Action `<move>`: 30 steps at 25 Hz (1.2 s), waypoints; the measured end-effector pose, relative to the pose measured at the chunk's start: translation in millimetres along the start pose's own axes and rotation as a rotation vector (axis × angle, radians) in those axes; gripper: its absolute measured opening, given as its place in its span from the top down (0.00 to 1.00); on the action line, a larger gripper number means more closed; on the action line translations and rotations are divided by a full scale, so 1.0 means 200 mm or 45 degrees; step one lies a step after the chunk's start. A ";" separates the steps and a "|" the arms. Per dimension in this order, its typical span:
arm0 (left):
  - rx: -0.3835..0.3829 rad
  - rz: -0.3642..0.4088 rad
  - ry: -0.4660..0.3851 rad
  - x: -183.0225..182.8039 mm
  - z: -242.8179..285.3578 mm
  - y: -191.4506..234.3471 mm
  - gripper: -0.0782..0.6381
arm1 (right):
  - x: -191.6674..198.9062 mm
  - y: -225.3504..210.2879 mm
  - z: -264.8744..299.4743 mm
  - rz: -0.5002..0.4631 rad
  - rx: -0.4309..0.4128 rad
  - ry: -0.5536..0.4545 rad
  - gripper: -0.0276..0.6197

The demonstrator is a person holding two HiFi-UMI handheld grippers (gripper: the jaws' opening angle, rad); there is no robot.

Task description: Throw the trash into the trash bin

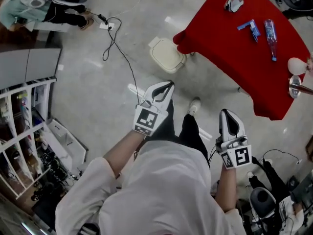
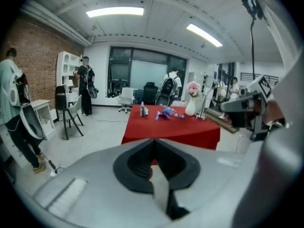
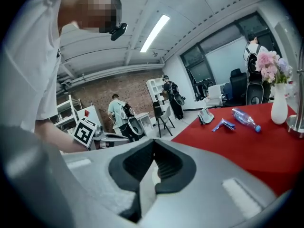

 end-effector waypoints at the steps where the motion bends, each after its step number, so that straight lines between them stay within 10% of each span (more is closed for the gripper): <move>1: 0.006 -0.005 0.014 0.05 0.04 0.02 0.88 | 0.02 -0.01 0.04 0.000 0.004 0.013 0.95; 30: 0.108 -0.081 0.527 1.77 1.33 -0.05 0.88 | 0.91 -0.60 0.61 0.236 0.142 0.178 0.95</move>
Point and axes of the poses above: the fingertips, and each gripper's own axes: z forward along the fingers, y to its left, x out of its underside, the point moved 5 cm from there along -z, backward along the fingers, and after that the axes turned 12 degrees about z, right-handed, at the moved point
